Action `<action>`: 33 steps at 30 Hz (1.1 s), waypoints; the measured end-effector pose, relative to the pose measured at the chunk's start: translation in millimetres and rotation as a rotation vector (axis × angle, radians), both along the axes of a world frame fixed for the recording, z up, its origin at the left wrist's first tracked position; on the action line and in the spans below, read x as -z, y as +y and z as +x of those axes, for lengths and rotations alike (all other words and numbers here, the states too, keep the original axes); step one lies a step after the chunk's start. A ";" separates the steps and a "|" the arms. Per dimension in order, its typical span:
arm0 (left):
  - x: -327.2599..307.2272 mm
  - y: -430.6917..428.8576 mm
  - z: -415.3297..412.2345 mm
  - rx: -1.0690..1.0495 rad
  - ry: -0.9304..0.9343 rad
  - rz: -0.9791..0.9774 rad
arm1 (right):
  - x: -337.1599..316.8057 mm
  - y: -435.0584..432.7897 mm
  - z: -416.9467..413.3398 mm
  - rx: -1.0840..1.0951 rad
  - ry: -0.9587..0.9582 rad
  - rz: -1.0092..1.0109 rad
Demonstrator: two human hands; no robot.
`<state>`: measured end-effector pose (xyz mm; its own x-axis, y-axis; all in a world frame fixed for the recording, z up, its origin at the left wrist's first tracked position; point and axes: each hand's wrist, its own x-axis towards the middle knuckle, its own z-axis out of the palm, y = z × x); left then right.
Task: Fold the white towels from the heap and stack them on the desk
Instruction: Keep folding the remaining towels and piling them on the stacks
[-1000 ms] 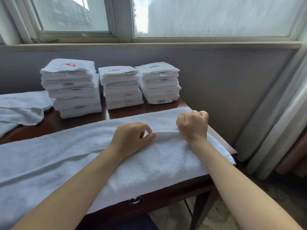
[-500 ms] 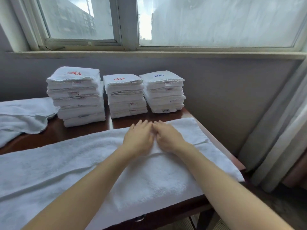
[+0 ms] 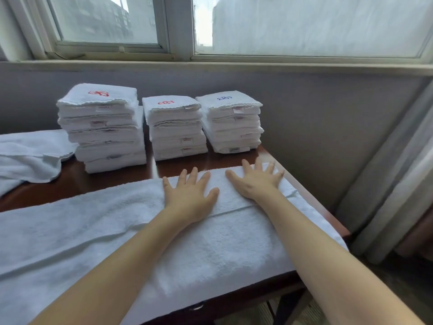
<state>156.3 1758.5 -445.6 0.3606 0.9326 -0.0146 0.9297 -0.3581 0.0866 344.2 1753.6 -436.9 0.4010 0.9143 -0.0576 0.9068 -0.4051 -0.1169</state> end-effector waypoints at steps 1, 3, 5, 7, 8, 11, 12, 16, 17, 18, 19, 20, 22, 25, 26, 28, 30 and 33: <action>-0.5 -0.8 1.4 -0.001 0.004 -0.001 | -1.3 -0.5 3.9 0.033 0.004 -0.003; -2.6 -3.8 -4.0 -0.009 0.006 -0.007 | -4.5 -2.6 4.6 0.063 -0.026 -0.010; -5.0 -5.9 -14.5 -0.024 0.000 -0.027 | -6.0 -4.4 -2.5 0.025 -0.107 0.004; -7.6 -6.5 -29.0 -0.040 0.000 -0.045 | -7.1 -3.9 -24.6 -0.096 -0.100 0.085; -8.9 -6.8 -36.2 -0.043 -0.004 -0.048 | -8.1 -2.9 -40.9 -0.183 -0.043 0.128; -12.7 -9.4 -60.2 -0.040 -0.008 -0.020 | -12.1 -0.2 -100.4 -0.452 0.163 0.189; -13.9 -10.2 -71.0 -0.048 0.001 -0.004 | -12.9 0.2 -119.7 -0.518 0.221 0.201; -13.4 -14.2 -134.2 -0.153 0.016 0.000 | -8.9 1.9 -173.6 -0.643 0.391 0.236; -11.5 -16.4 -151.7 -0.183 0.010 -0.016 | -7.9 2.0 -182.6 -0.660 0.414 0.227; -8.9 -19.3 -168.5 -0.212 0.006 -0.028 | -7.6 2.0 -191.2 -0.677 0.425 0.213; -5.9 -22.7 -183.7 -0.243 0.009 -0.034 | -7.2 1.7 -198.7 -0.697 0.416 0.194; -2.6 -26.5 -197.4 -0.277 0.018 -0.036 | -6.6 1.4 -205.9 -0.725 0.378 0.171; 3.0 -33.9 -218.9 -0.343 0.035 -0.033 | -3.1 0.9 -218.4 -0.772 0.242 0.108; 7.2 -41.7 -235.1 -0.378 0.019 -0.023 | 7.5 -1.7 -227.8 -0.749 0.134 0.045; 7.5 -42.7 -236.3 -0.376 0.012 -0.017 | 9.8 -1.7 -227.0 -0.745 0.123 0.054; 7.2 -43.1 -236.6 -0.363 0.008 -0.002 | 11.7 -0.3 -220.9 -0.749 0.104 0.070; 6.3 -40.8 -236.1 -0.347 0.002 0.011 | 11.8 2.9 -212.5 -0.747 0.087 0.078; 4.0 -31.4 -235.7 -0.322 -0.007 0.006 | 12.7 10.2 -204.2 -0.741 0.066 0.082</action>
<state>-79.5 1727.1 -449.6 0.0467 0.9989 -0.0075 0.9947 -0.0458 0.0926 140.0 1763.8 -449.5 -0.3237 0.9460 0.0196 0.9288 0.3216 -0.1841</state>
